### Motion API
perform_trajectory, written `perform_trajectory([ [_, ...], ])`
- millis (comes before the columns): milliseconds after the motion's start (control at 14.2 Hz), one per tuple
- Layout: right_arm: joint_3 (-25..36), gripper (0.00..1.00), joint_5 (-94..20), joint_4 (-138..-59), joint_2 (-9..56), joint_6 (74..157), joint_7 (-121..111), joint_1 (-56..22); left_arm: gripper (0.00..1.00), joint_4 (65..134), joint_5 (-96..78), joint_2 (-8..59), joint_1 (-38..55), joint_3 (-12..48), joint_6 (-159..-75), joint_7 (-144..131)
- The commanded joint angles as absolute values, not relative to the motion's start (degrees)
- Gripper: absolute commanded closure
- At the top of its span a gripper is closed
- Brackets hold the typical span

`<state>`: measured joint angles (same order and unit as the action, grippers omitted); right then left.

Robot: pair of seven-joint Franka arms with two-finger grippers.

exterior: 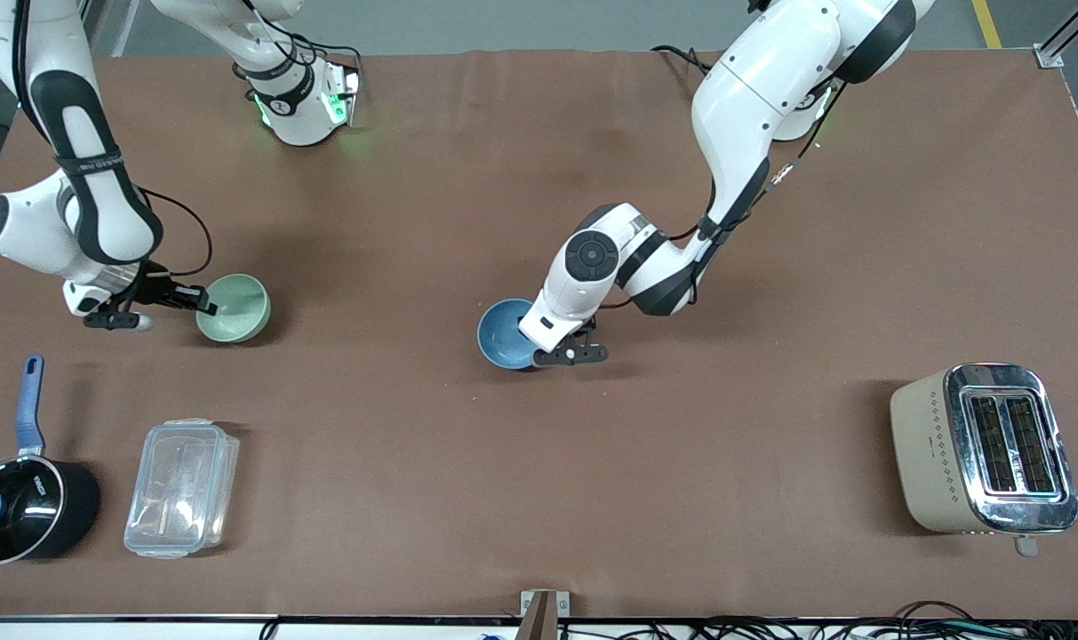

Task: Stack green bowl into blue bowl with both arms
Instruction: 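Slide the blue bowl to center while the right gripper grasps the green bowl, then release the blue bowl and raise the left gripper away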

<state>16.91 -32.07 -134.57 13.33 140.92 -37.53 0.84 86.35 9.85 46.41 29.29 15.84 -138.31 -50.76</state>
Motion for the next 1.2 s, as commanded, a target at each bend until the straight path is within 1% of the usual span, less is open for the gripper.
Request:
perform_trajectory([
  [0, 17.14, 1.0, -29.99, -135.88, 3.19, 138.09, -38.23, 1.93, 0.0, 81.23, 15.1, 42.2, 26.91, 14.5, -127.32, -50.45],
  [141, 17.14, 1.0, -24.11, -133.96, -0.25, 136.68, -35.88, 2.37, 0.0, 79.63, 17.21, 37.91, 23.13, 14.5, -119.47, -49.49],
  [282, 16.88, 1.0, -18.92, -129.23, -0.79, 131.6, -31.32, 2.37, 0.0, 79.72, 19.42, 32.63, 18.05, 14.59, -117.6, -44.42],
  [423, 15.13, 1.0, -14.62, -124.3, -0.53, 126.59, -23.16, 1.76, 0.0, 79.72, 18.99, 27.89, 12.42, 14.85, -112.97, -34.33],
  [564, 9.61, 1.0, -11.09, -122.87, -0.44, 125.42, -14.37, 1.76, 0.0, 79.8, 18.63, 23.31, 7.76, 15.2, -108.22, -27.01],
  [635, 6.36, 1.0, -10.64, -122.52, -0.35, 125.59, -9.8, 1.76, 0.0, 79.8, 18.28, 21.2, 6.08, 15.38, -104.54, -23.94],
  [846, -2.26, 1.0, -9.32, -120.95, 0.35, 126.12, 3.47, 1.58, 0.0, 79.98, 11.71, 15.57, 0.81, 15.29, -96.97, -14.62],
  [1058, -10.87, 0.99, -9.14, -117.35, 4.99, 127.17, 16.75, 1.41, 0.0, 80.24, 8.71, 10.74, -1.05, 15.21, -89.67, -9.33],
  [1128, -14.29, 0.99, -9.14, -116.12, 6.84, 128.74, 20.53, 1.15, 0.0, 80.42, 7.92, 9.42, -1.23, 14.86, -88.26, -8.36],
])
